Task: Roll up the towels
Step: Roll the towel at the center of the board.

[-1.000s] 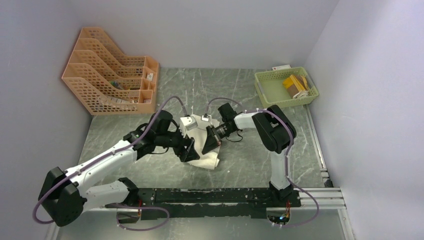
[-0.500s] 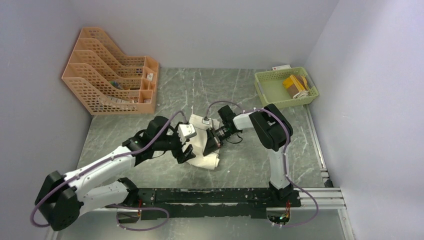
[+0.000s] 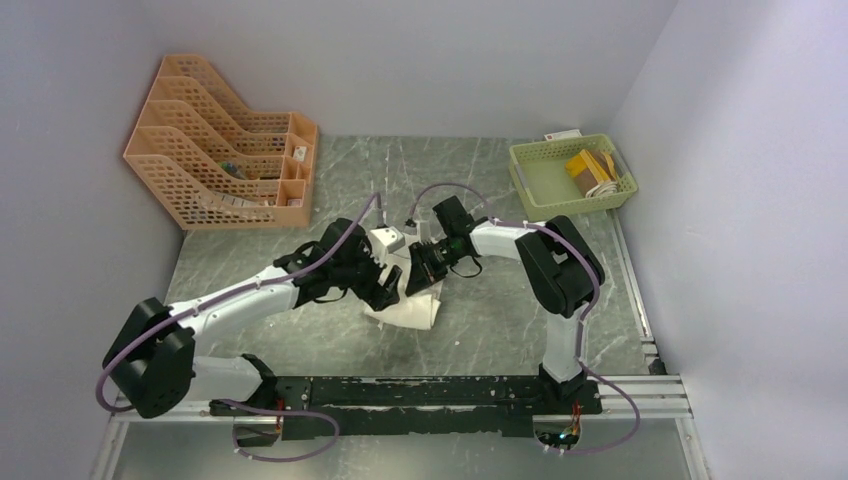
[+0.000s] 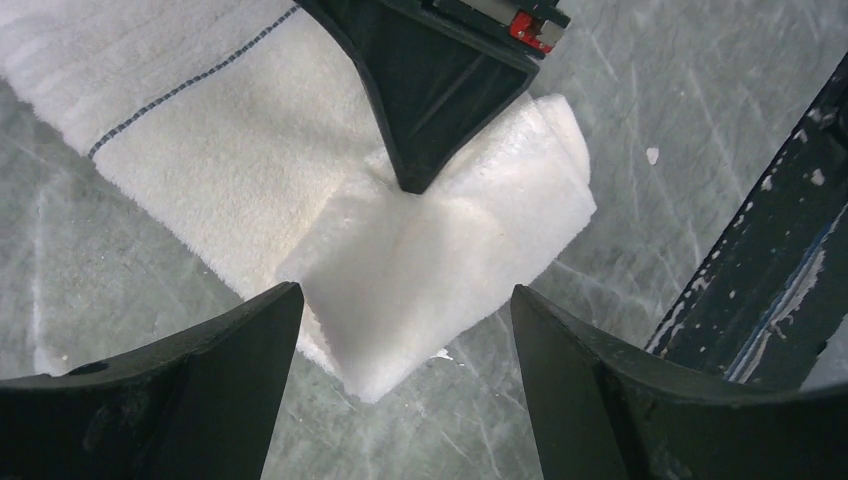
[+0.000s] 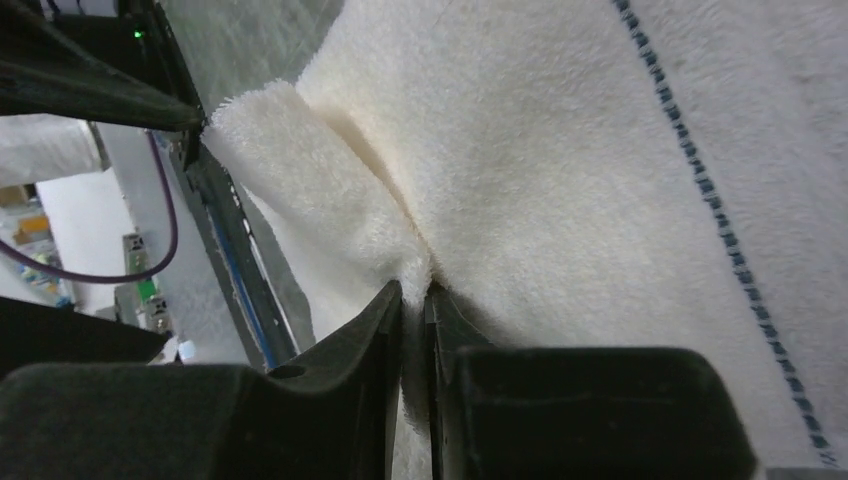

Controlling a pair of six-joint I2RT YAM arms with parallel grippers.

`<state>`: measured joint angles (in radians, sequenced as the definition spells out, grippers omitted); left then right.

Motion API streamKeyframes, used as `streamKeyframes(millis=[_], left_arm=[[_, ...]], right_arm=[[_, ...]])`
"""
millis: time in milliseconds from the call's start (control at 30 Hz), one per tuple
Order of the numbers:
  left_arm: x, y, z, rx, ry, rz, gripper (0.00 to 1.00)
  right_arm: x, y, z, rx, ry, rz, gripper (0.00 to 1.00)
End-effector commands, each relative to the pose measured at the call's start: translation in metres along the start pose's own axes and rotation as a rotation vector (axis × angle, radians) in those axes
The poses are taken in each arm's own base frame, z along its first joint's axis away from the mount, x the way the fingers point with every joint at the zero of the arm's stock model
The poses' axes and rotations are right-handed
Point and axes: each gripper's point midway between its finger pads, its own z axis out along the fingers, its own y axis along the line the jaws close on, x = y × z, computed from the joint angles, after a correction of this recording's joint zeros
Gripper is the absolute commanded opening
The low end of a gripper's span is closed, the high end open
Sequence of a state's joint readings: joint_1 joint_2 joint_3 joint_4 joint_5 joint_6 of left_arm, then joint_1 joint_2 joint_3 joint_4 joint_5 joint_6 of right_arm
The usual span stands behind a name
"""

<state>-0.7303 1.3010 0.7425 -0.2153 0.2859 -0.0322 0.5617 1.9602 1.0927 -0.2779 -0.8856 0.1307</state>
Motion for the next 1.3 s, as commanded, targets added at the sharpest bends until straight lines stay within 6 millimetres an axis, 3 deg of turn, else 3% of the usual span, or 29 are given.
streamKeyframes(millis=[0,233,467,800,1000,1033,1100,1200,1267], left_arm=[[-0.004,-0.003,-0.008,-0.024,-0.044,-0.060,0.88],[0.029,0.010,0.008,-0.113,0.063,-0.247,0.87],[0.026,0.005,0.011,-0.099,0.028,-0.315,0.85],[0.081,0.022,0.021,-0.240,0.182,-0.453,0.80],[0.096,0.021,0.026,-0.248,0.190,-0.519,0.79],[0.096,0.021,0.027,-0.246,0.189,-0.521,0.79],[0.095,0.021,0.027,-0.246,0.185,-0.521,0.79],[0.094,0.021,0.027,-0.241,0.181,-0.517,0.79],[0.093,0.020,0.027,-0.236,0.176,-0.517,0.78]], right_arm=[[-0.021,-0.005,-0.007,0.076,-0.068,-0.052,0.14],[-0.028,0.001,-0.006,0.089,-0.078,-0.082,0.16],[-0.019,0.003,0.008,0.087,-0.040,-0.089,0.18],[-0.019,0.015,0.013,0.088,-0.030,-0.131,0.25],[-0.006,0.015,0.015,0.130,0.004,-0.145,0.30],[-0.004,0.013,0.015,0.147,0.007,-0.141,0.33],[-0.005,0.010,0.010,0.187,-0.008,-0.145,0.60],[-0.022,0.009,-0.009,0.284,-0.074,-0.186,0.70],[-0.046,0.014,-0.036,0.360,-0.176,-0.214,0.75]])
